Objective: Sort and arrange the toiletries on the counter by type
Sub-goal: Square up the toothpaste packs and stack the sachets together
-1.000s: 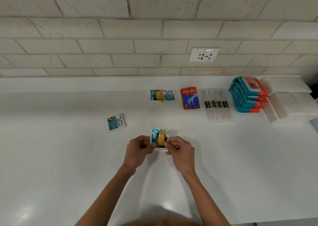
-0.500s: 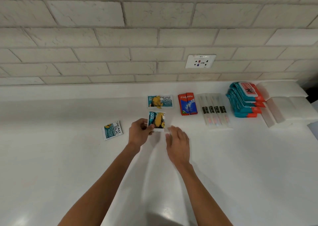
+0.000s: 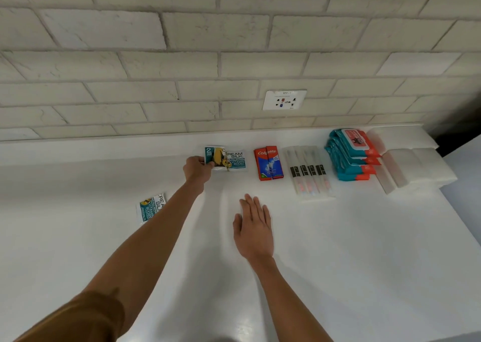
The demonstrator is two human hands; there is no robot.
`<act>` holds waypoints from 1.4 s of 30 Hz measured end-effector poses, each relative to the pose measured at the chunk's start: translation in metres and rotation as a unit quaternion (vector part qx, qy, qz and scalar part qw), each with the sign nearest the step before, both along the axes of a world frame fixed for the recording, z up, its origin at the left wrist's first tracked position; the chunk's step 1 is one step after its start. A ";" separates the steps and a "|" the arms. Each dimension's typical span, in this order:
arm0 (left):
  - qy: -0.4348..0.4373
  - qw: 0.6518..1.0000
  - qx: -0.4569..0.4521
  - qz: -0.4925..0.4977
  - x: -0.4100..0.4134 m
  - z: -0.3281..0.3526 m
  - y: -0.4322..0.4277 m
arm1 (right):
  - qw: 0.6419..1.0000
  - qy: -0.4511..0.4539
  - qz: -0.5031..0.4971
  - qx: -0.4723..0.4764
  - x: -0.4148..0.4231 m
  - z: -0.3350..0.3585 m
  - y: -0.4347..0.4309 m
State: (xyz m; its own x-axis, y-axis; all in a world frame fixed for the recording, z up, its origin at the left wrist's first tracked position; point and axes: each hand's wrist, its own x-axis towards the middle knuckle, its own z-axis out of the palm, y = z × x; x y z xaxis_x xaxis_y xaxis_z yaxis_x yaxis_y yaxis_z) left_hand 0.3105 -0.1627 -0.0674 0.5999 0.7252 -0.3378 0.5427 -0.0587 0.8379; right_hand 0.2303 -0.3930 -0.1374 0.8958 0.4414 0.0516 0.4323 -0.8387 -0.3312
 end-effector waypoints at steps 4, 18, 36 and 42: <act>0.034 0.999 0.007 -0.002 0.008 -0.008 0.001 | 1.000 0.004 0.000 -0.002 -0.001 0.002 0.001; 0.087 0.992 0.088 -0.019 0.016 -0.023 -0.002 | 1.000 0.004 -0.004 -0.007 -0.001 0.002 0.003; 0.073 0.938 0.272 -0.202 0.000 -0.025 -0.013 | 1.000 0.003 -0.004 -0.014 0.000 0.000 0.003; 0.065 0.938 0.270 -0.207 -0.002 -0.021 -0.012 | 1.000 0.003 -0.003 -0.013 0.000 0.000 0.002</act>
